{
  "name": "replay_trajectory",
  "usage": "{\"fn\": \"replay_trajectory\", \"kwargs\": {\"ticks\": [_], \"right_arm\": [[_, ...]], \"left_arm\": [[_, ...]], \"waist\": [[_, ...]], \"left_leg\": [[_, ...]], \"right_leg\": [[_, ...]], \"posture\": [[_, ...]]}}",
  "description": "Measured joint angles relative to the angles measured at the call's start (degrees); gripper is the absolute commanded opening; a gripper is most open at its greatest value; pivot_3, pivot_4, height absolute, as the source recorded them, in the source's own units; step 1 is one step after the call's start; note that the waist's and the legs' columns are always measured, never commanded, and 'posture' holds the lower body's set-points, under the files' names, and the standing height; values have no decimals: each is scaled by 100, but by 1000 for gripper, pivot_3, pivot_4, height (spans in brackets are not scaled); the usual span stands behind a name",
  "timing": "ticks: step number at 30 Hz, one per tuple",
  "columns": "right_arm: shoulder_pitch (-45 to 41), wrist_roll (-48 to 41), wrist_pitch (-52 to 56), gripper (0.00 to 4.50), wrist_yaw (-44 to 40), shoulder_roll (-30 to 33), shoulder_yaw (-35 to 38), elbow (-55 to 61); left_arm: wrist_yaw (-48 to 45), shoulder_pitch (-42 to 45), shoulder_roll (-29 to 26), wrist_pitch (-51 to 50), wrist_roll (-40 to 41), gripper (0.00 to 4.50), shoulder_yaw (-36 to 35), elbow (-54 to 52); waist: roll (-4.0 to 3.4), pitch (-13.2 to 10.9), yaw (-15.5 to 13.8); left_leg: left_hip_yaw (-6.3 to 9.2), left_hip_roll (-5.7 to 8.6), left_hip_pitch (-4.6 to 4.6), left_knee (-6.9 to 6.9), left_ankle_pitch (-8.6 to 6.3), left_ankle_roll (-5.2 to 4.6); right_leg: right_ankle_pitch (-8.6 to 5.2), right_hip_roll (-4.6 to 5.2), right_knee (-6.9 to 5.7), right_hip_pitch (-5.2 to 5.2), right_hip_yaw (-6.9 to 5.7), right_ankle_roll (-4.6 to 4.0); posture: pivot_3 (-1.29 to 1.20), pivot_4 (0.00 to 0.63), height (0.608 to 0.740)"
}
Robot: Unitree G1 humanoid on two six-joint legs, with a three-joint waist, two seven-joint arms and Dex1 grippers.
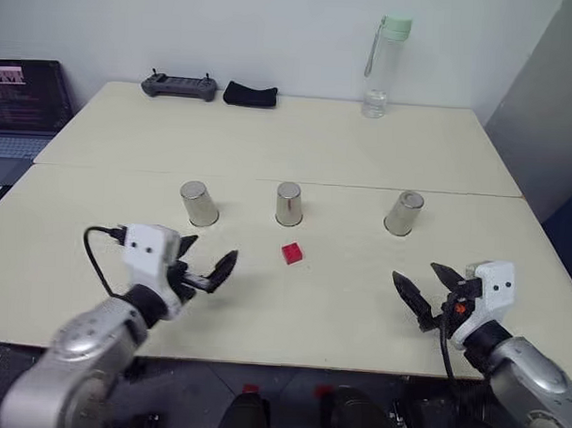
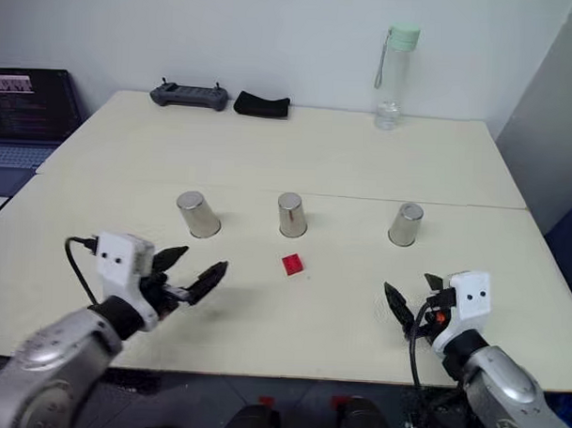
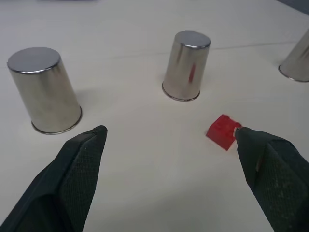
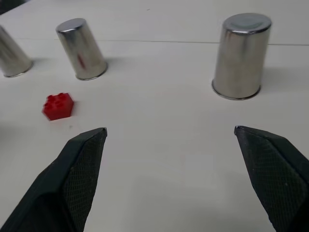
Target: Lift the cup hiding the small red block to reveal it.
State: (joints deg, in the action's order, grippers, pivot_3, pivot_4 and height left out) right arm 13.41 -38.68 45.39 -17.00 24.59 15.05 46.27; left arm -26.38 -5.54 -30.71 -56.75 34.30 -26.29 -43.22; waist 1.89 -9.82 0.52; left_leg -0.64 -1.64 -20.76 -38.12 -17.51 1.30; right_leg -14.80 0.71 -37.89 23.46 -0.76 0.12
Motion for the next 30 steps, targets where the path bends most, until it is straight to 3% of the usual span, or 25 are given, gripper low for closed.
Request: {"fn": "replay_trajectory", "kwargs": {"ticks": [20,30], "right_arm": [[1,-228,-118,4500,-28,69,-16,-270],[-106,-242,-93,4500,235,29,-80,-244]], "left_arm": [[-738,-572,-193,1543,-59,4484,126,1053],[-862,-666,-261,1810,-88,4484,200,1214]], "waist": [[3,0,-44],[3,0,-43]], "left_leg": [[-2,-1,-4,0,0,0],[-2,-1,-4,0,0,0]], "right_leg": [[1,25,1,0,-3,1],[0,26,2,0,-4,1]], "posture": [[0,150,740],[0,150,740]]}}
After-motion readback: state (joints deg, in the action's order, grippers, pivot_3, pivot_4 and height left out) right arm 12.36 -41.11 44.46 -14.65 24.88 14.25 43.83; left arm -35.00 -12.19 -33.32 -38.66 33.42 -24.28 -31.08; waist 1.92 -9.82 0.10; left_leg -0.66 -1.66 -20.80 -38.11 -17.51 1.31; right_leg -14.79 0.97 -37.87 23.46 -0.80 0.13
